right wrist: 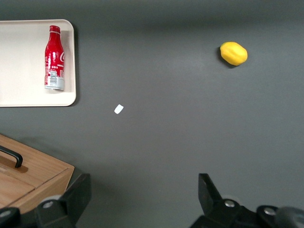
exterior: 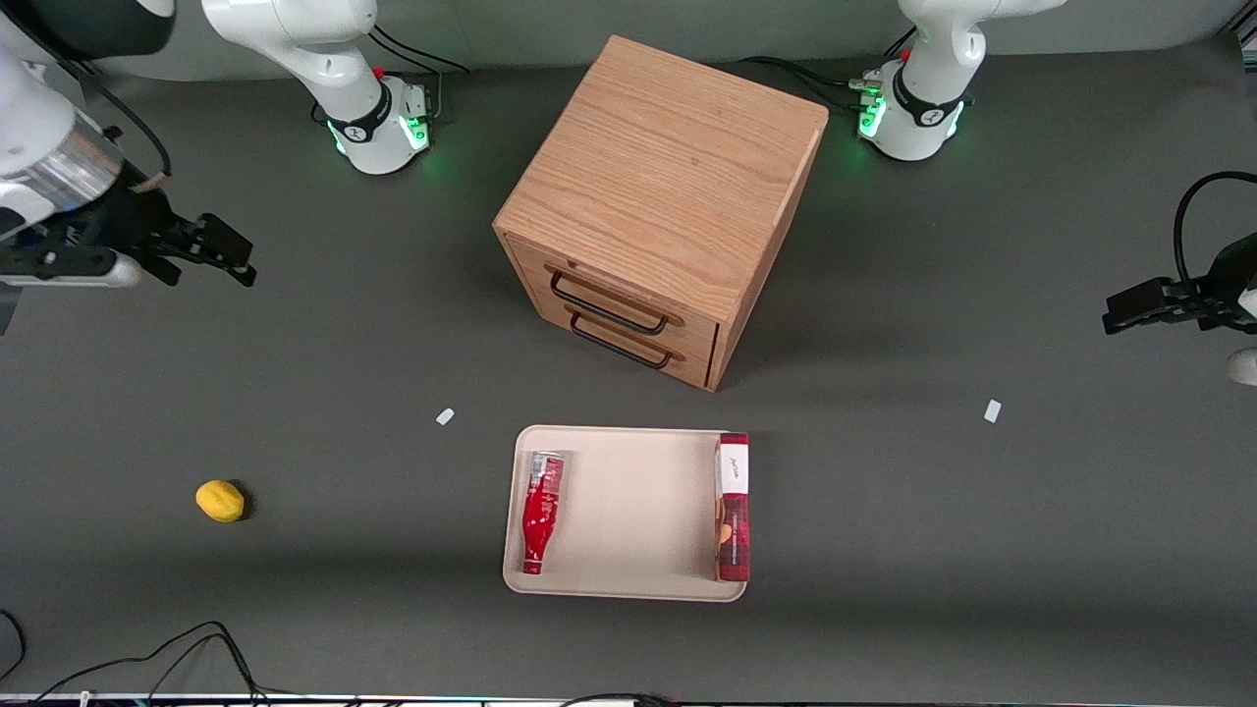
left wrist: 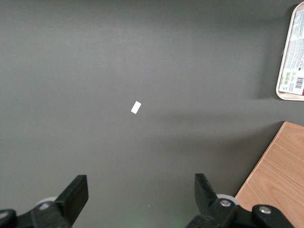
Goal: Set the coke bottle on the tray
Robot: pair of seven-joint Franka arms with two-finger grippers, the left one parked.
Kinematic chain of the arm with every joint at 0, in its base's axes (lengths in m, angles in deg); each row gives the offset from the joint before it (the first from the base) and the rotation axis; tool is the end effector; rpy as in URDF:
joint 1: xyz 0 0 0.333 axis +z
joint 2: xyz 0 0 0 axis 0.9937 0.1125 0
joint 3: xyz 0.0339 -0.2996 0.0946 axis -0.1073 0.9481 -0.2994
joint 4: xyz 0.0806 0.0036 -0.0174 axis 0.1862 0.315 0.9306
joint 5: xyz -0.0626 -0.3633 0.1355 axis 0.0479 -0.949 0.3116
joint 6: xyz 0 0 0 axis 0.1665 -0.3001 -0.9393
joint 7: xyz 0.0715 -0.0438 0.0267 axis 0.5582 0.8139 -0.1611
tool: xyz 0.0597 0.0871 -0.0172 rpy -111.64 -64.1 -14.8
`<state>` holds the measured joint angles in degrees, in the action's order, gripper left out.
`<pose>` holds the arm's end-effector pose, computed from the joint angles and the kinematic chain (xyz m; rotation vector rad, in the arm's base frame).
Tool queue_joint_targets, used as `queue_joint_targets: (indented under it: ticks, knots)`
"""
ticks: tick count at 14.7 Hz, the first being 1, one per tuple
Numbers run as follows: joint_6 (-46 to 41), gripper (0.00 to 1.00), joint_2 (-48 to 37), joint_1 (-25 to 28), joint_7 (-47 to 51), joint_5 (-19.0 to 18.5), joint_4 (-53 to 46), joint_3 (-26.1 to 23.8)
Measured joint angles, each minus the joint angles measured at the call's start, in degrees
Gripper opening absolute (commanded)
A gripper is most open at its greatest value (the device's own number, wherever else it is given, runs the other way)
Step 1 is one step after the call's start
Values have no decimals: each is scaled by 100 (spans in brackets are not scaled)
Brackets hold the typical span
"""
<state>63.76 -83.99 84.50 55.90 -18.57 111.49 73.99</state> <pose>0.5037 0.0424 0.5969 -3.1101 0.1126 -0.1158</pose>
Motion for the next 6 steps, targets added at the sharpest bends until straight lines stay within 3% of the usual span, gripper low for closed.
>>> queue_joint_targets:
  ticks: [6]
  knots:
    - [-356,100,150,13,-20,-50,-232,12]
